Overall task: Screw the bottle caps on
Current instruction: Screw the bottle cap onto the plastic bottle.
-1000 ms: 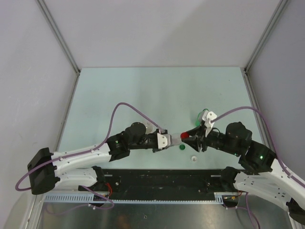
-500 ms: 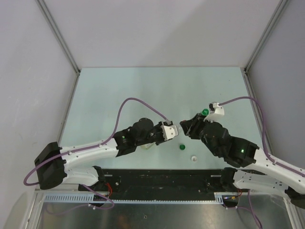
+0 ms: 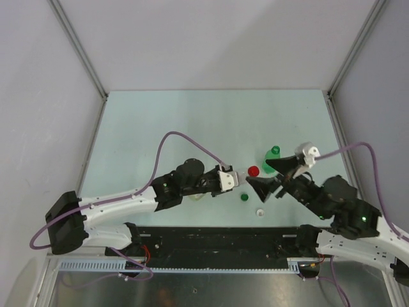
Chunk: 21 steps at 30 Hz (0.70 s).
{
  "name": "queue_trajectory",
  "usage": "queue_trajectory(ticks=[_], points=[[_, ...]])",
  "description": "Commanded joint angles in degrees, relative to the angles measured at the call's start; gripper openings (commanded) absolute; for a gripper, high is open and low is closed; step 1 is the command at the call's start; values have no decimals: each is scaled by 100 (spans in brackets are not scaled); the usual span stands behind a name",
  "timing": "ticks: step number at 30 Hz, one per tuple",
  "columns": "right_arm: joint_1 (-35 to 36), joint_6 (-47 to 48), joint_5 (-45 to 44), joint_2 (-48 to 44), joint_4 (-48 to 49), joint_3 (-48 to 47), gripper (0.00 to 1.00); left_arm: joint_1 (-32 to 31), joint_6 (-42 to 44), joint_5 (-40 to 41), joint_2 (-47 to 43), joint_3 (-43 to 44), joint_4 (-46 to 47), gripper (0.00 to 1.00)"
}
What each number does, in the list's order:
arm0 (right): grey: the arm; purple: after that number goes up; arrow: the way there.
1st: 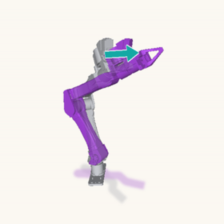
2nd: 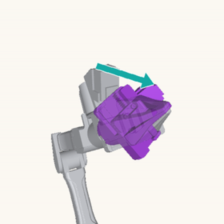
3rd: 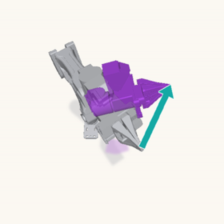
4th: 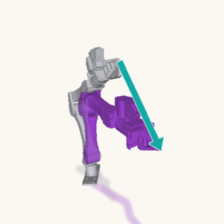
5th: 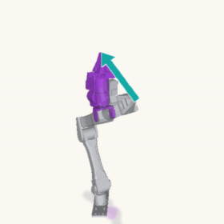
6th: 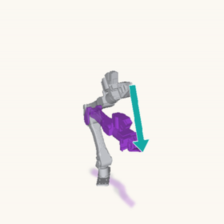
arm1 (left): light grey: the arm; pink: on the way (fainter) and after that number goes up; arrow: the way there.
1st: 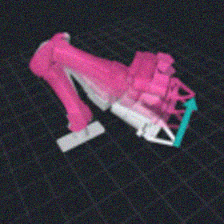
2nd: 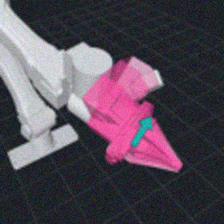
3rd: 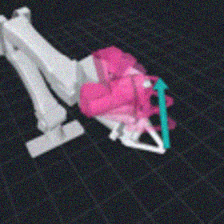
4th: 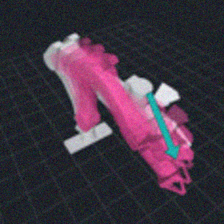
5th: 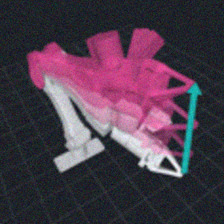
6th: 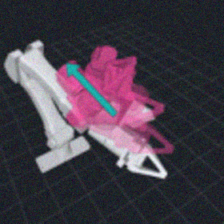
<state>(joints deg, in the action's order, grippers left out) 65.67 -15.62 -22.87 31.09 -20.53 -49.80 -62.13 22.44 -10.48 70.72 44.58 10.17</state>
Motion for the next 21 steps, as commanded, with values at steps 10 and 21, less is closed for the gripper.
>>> queue_trajectory(ticks=[10, 21], points=[[16, 2827, 2213, -337, -968, -58, 88, -19, 464, -1373, -635, -63, -398, 11], [16, 2688, 2191, -154, -886, -54, 68, -20, 446, -1354, -536, -50, -446, 11]])
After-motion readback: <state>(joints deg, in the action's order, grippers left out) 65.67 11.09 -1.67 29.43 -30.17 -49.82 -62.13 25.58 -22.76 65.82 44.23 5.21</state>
